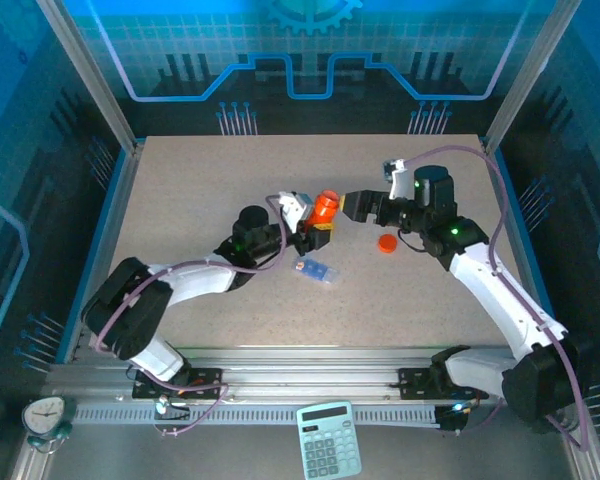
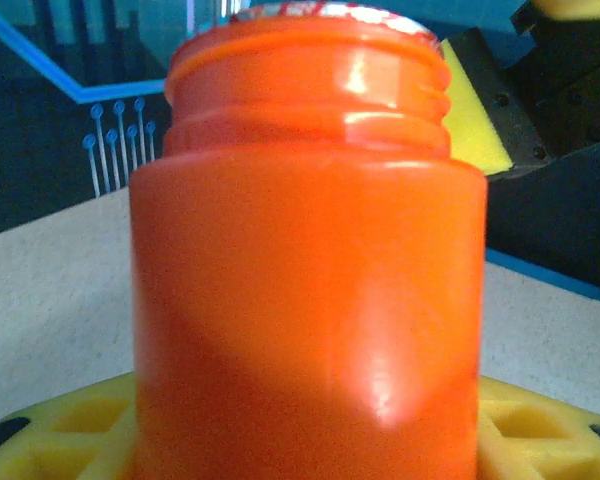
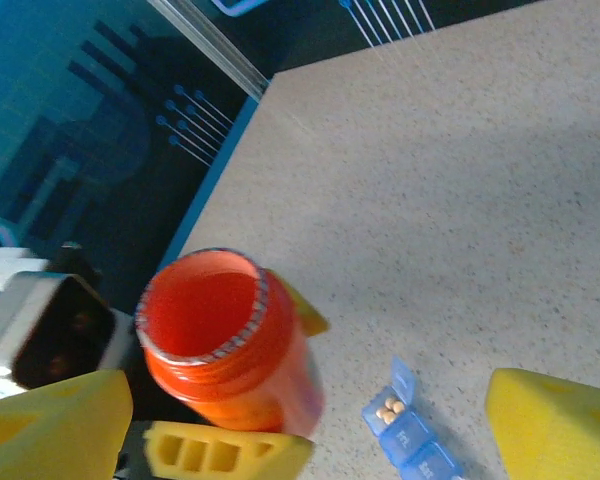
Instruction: Sort the pills into containers
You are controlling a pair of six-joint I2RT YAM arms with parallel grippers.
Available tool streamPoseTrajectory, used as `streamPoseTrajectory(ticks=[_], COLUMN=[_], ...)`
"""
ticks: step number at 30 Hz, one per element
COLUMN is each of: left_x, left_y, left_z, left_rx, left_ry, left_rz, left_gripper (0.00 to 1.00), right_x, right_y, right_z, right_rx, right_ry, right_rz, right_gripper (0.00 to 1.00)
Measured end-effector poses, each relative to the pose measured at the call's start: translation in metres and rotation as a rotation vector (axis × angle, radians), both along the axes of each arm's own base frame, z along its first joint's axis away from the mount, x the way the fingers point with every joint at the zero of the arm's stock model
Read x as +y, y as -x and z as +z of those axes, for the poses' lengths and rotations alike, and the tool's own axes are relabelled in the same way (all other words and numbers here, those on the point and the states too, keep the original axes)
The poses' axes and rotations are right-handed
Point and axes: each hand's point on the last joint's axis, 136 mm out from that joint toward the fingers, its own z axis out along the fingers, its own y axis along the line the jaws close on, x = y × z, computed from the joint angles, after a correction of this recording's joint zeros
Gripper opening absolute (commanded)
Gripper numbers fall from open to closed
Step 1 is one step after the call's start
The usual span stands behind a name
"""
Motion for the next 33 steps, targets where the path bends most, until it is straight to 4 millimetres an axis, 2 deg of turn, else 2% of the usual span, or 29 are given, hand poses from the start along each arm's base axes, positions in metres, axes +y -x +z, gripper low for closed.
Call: streamPoseTrajectory(ticks=[7,19,33], left_x=[-0.013,-0.024,-0.034], left_y=[-0.014,-0.007,-0.005], left_z=[0.011,0.028,0.017], left_rx=[-0.033,-0.041,0.003], left_ry=[0.134,0.185,0.172], left_rz=[-0.052,-0.156,-0.222], left_gripper=[0.09,0.09,0.09], right_x=[0.001,0.005,0.027], right_y=[0.000,-0.002,-0.012], right_z=[0.007,0.002,-0.008], right_rx=[-0.018,-0.007,0.015], right_ry=[-0.017,-0.013,-0.005], right_rz=[0.005,0.011,0.055], right_gripper=[0.93,0.92,0.88])
